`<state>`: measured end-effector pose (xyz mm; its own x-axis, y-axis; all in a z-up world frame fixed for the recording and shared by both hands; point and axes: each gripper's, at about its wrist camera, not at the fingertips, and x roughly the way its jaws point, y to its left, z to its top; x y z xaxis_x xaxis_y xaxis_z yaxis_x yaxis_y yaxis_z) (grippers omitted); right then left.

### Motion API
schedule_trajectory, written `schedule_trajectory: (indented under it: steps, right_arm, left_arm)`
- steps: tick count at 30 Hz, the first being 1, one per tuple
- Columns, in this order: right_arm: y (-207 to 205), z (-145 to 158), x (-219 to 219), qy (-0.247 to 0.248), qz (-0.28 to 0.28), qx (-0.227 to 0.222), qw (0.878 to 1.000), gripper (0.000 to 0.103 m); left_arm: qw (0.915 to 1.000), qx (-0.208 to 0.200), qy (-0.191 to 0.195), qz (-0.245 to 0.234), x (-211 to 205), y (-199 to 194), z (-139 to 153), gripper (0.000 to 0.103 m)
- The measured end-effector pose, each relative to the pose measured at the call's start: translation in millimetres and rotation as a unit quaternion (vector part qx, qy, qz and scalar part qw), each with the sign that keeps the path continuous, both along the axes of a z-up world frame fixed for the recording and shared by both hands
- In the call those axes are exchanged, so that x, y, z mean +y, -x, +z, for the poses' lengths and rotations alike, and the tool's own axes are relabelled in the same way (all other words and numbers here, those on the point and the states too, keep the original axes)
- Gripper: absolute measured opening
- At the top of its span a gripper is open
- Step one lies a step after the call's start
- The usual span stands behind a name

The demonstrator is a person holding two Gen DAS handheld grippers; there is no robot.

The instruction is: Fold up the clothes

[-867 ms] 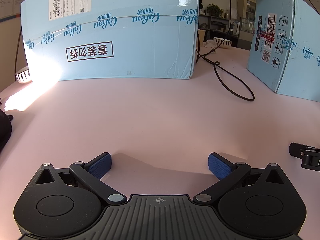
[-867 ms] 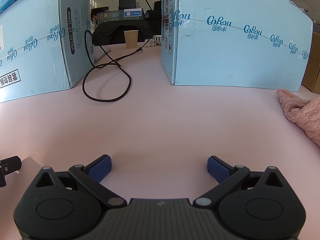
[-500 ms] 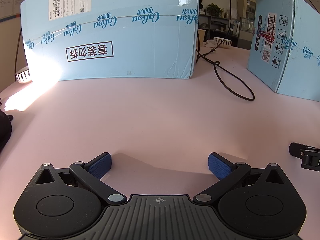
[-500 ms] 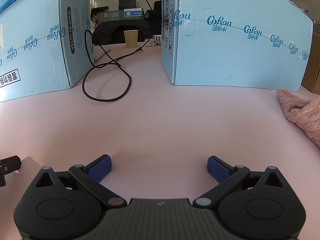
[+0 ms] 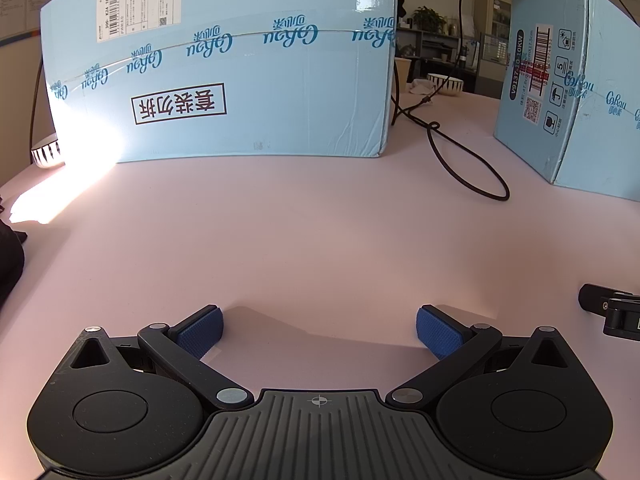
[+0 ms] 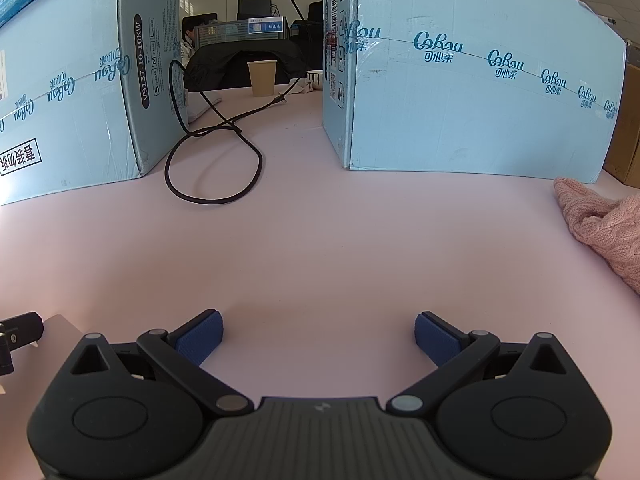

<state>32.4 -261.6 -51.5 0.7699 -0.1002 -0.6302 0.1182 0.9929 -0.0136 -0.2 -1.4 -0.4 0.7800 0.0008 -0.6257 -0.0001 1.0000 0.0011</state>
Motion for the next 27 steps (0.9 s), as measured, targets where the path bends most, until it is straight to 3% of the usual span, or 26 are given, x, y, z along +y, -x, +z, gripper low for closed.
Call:
schedule_trajectory:
  steps: [22, 27]
  right_arm:
    - [4, 2, -4, -0.016, -0.005, -0.011, 1.0, 0.103]
    - [22, 11, -15, -0.034, -0.031, -0.069, 0.997, 0.103]
  left_arm:
    - [1.0, -0.003, 0.002, -0.003, 1, 1, 1, 0.103]
    - [0.9999, -0.005, 0.008, -0.009, 2, 3, 2, 0.103]
